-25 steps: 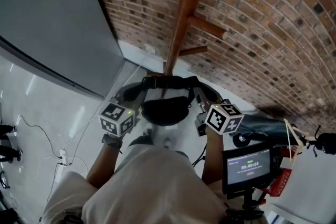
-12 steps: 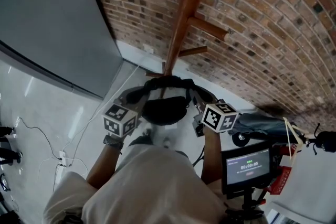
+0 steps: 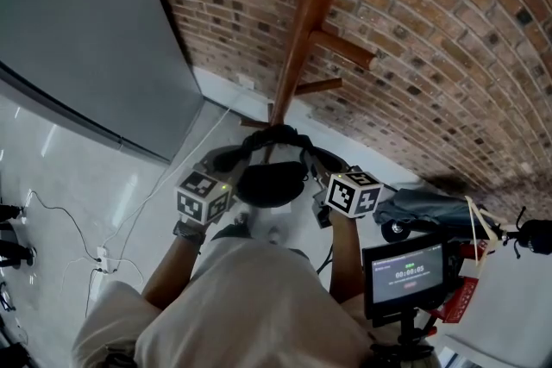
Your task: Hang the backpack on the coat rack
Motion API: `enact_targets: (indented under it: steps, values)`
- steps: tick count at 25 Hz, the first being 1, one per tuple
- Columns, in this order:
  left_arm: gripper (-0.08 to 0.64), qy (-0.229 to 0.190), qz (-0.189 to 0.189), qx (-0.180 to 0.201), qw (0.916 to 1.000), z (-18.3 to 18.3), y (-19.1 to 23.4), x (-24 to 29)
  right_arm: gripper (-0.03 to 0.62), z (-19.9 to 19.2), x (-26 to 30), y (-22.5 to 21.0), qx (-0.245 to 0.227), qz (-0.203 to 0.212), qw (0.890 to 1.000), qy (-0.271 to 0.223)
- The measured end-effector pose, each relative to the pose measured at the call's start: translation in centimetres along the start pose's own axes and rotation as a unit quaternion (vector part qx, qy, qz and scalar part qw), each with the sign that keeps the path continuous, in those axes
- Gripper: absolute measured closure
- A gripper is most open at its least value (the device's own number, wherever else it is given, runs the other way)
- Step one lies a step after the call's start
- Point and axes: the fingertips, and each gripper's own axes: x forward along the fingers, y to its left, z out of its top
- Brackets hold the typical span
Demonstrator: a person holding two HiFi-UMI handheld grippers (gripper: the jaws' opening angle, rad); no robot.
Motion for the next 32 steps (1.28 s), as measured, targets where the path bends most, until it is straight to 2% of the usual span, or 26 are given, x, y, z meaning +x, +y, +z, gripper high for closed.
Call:
enact_targets:
  steps: [17,32]
  values:
    - [0.554,0.009,-0.008,-0.031,0.9995,-1.7,-0.9,1.4,0.581,-2.6,3.0,0.7,-0.004,0.023,0.999,0.046]
    - [0.554,0.029,-0.020,-0.014,0.9993,-2.4,0.0,3.2,0.571,-3.3,5.2,0.7,-0.023,0.030,0.996,0.075]
